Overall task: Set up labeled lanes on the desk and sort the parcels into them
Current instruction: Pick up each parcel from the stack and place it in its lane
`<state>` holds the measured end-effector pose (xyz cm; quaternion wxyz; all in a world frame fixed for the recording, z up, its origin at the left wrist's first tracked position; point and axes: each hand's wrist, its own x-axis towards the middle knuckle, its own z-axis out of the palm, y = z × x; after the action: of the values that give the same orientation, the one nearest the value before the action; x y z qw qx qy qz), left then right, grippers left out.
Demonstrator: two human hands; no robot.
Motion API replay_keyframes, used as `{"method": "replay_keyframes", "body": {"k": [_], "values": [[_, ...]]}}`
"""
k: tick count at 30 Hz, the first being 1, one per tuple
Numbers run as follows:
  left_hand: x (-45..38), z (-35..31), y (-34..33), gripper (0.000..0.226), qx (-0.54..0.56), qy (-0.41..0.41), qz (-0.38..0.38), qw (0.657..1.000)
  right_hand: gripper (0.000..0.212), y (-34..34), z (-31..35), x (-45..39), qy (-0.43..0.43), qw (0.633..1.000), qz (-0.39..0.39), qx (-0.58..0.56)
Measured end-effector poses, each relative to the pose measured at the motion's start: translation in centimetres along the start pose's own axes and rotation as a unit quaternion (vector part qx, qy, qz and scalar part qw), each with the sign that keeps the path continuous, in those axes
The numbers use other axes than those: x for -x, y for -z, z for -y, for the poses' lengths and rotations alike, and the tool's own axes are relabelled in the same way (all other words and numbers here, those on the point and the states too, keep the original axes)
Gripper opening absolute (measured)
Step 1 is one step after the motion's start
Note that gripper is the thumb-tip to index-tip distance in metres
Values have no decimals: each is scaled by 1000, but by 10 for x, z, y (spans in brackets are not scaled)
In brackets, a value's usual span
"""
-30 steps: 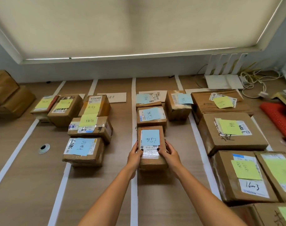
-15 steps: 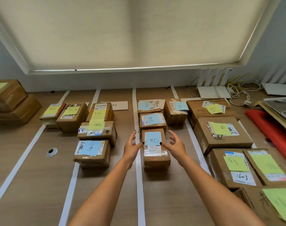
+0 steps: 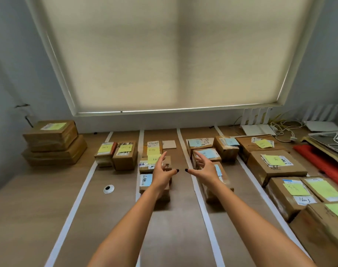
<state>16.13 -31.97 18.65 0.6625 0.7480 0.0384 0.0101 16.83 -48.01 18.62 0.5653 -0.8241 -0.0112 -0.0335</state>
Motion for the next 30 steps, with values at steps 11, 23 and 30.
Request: {"method": "replay_keyframes", "body": {"k": [11, 23, 30], "values": [[47, -38, 114, 80, -26, -40, -39, 998, 83, -87, 83, 27, 65, 997, 25, -19], [63, -16, 263, 84, -19, -61, -74, 995, 86, -230, 132, 44, 106, 989, 101, -6], [39, -9, 392, 88, -54, -64, -77, 994, 93, -342, 185, 30, 102, 989, 107, -19]]}}
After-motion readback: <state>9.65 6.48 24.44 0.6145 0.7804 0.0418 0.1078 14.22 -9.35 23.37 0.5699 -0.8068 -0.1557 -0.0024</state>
